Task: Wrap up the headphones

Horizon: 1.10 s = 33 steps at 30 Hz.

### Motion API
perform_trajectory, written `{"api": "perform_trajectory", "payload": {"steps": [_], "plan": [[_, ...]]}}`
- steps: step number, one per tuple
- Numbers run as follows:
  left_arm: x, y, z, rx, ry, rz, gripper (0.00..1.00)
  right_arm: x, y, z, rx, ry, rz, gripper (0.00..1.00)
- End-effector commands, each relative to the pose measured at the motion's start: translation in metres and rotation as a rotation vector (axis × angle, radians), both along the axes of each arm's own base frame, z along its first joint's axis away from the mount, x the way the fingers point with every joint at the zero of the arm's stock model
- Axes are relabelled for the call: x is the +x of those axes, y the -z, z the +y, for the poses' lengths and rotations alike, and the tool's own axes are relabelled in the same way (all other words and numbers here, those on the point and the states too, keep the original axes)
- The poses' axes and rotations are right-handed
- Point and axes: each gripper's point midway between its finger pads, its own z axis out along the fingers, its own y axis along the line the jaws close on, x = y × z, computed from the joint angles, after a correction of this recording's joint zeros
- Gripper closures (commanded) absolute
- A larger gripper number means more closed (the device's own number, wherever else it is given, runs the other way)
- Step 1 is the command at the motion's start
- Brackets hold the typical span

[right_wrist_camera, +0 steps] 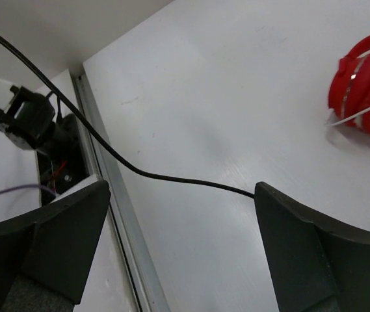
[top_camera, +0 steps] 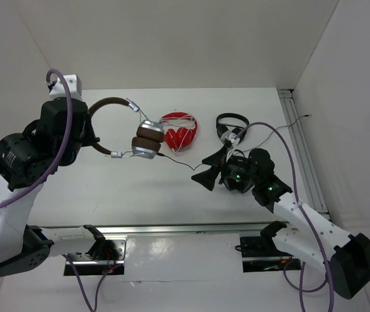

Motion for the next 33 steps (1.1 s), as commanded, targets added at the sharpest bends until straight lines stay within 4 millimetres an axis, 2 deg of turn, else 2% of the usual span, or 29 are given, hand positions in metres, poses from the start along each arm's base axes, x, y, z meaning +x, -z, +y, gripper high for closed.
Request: {"api": "perform_trajectory", "payload": {"steps": [1, 2, 3, 4, 5, 6, 7, 12, 16, 17, 18, 19, 20, 21, 22, 24, 25, 27, 28, 31, 33], "plan": [[0.002, -0.031, 0.0, -0.069, 0.005, -0.102, 1.0, 0.001, -0.01, 0.026, -0.006, -0.07, -0.136, 0.01], [0.004, -0.027, -0.002, -0.057, 0.005, -0.085, 1.0, 0.003, -0.013, 0.032, -0.014, -0.077, -0.15, 0.03], [0.002, -0.031, -0.001, -0.067, 0.005, -0.098, 1.0, 0.009, -0.005, 0.037, -0.044, -0.066, -0.154, 0.05], [0.002, -0.031, -0.001, -0.061, 0.005, -0.091, 1.0, 0.005, 0.002, 0.043, -0.063, -0.074, -0.147, 0.05], [0.002, -0.031, -0.001, -0.061, 0.005, -0.091, 1.0, 0.007, 0.002, 0.046, -0.072, -0.063, -0.156, 0.05], [0.001, -0.03, 0.0, -0.056, 0.005, -0.083, 1.0, 0.017, 0.005, 0.047, -0.085, -0.004, -0.155, 0.05], [0.001, -0.032, 0.0, -0.061, 0.005, -0.091, 1.0, 0.02, 0.0, 0.047, -0.08, 0.019, -0.185, 0.05], [-0.001, -0.034, 0.005, -0.058, -0.003, -0.097, 1.0, 0.035, 0.002, 0.047, -0.082, 0.095, -0.209, 0.07], [-0.003, -0.033, 0.011, -0.057, -0.02, -0.1, 1.0, 0.037, 0.008, 0.049, -0.091, 0.094, -0.2, 0.22], [-0.005, -0.033, 0.014, -0.051, -0.032, -0.104, 1.0, 0.037, 0.016, 0.049, -0.104, 0.092, -0.187, 0.31], [-0.005, -0.033, 0.014, -0.059, -0.035, -0.105, 1.0, 0.037, 0.016, 0.049, -0.104, 0.092, -0.187, 0.35], [-0.006, -0.032, 0.017, -0.049, -0.046, -0.101, 1.0, 0.033, 0.029, 0.047, -0.122, 0.08, -0.166, 0.4], [-0.006, -0.033, 0.018, -0.052, -0.06, -0.106, 1.0, 0.032, 0.028, 0.046, -0.111, 0.081, -0.178, 0.48], [-0.008, -0.034, 0.02, -0.066, -0.064, -0.115, 1.0, 0.03, 0.031, 0.046, -0.105, 0.082, -0.168, 0.62], [-0.008, -0.034, 0.02, -0.066, -0.064, -0.115, 1.0, 0.028, 0.04, 0.043, -0.113, 0.081, -0.159, 0.66], [-0.007, -0.032, 0.019, -0.069, -0.067, -0.109, 1.0, 0.028, 0.036, 0.044, -0.084, 0.086, -0.157, 0.68], [-0.007, -0.032, 0.019, -0.069, -0.067, -0.109, 1.0, 0.026, 0.04, 0.043, -0.09, 0.085, -0.151, 0.72], [-0.006, -0.028, 0.016, -0.068, -0.056, -0.097, 1.0, 0.028, 0.038, 0.045, -0.075, 0.087, -0.152, 0.8], [-0.006, -0.028, 0.016, -0.068, -0.056, -0.097, 1.0, 0.028, 0.038, 0.045, -0.075, 0.087, -0.152, 0.91], [-0.007, -0.024, 0.017, -0.061, -0.056, -0.088, 1.0, 0.028, 0.036, 0.049, -0.07, 0.088, -0.143, 1.0], [-0.006, -0.02, 0.021, -0.042, -0.079, -0.085, 1.0, 0.027, 0.036, 0.048, -0.07, 0.104, -0.134, 1.0]]}}
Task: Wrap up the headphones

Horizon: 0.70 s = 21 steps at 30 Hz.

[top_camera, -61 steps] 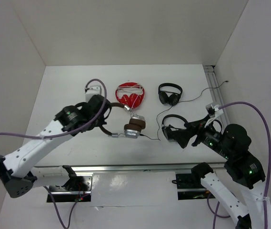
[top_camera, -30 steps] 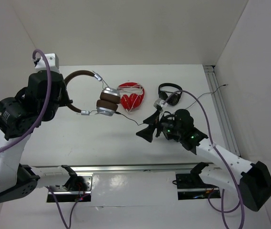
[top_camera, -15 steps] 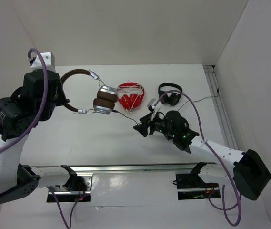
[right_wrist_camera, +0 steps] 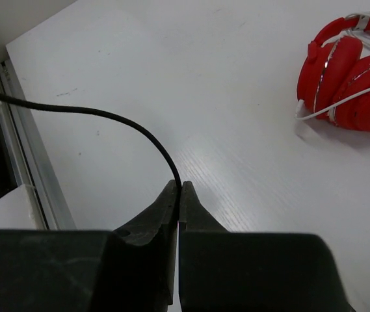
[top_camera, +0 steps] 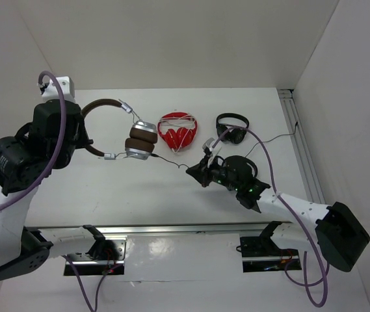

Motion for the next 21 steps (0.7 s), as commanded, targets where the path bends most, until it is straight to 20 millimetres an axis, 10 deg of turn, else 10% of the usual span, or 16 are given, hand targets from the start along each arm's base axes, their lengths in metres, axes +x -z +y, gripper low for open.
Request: {"api": "perform_trajectory", "payload": {"steps": [1, 7, 21], "plan": [[0.001, -0.012, 0.008, -0.053, -0.06, -0.081, 1.0, 0.003, -0.028, 0.008, 0.067, 0.018, -0.066, 1.0], [0.014, 0.013, 0.022, 0.035, -0.172, -0.104, 1.0, -0.01, -0.058, -0.007, 0.033, 0.196, -0.095, 1.0], [0.044, 0.082, -0.017, 0.177, -0.013, -0.038, 1.0, -0.062, -0.111, -0.005, -0.068, 0.208, -0.133, 1.0]]}}
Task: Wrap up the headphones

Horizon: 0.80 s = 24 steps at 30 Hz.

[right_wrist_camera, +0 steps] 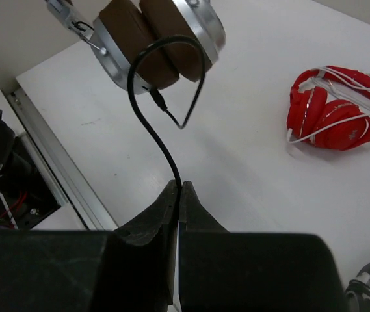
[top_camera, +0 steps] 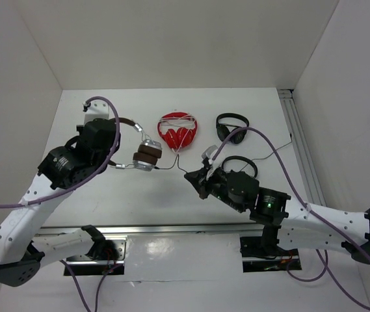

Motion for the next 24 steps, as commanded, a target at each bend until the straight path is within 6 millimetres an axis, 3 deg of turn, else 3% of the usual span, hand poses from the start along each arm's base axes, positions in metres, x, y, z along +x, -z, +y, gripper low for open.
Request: {"api": "perform_trajectory", "payload": {"steps": [1, 8, 13, 19, 24], "plan": [[0.009, -0.022, -0.016, -0.051, 0.034, -0.111, 1.0, 0.004, -0.02, -0.015, -0.043, 0.115, -0.039, 1.0], [0.004, 0.003, -0.034, -0.043, 0.131, -0.063, 1.0, 0.002, -0.06, -0.022, -0.079, 0.16, -0.103, 1.0], [-0.003, 0.021, -0.091, -0.05, 0.416, -0.051, 1.0, -0.001, -0.085, -0.006, -0.107, 0.083, -0.166, 1.0], [-0.013, 0.024, -0.115, -0.032, 0.523, -0.057, 1.0, -0.005, -0.093, 0.019, -0.183, -0.022, -0.232, 1.0], [-0.029, 0.024, -0.131, -0.041, 0.646, -0.058, 1.0, 0.003, -0.087, 0.029, -0.247, -0.009, -0.249, 1.0]]}}
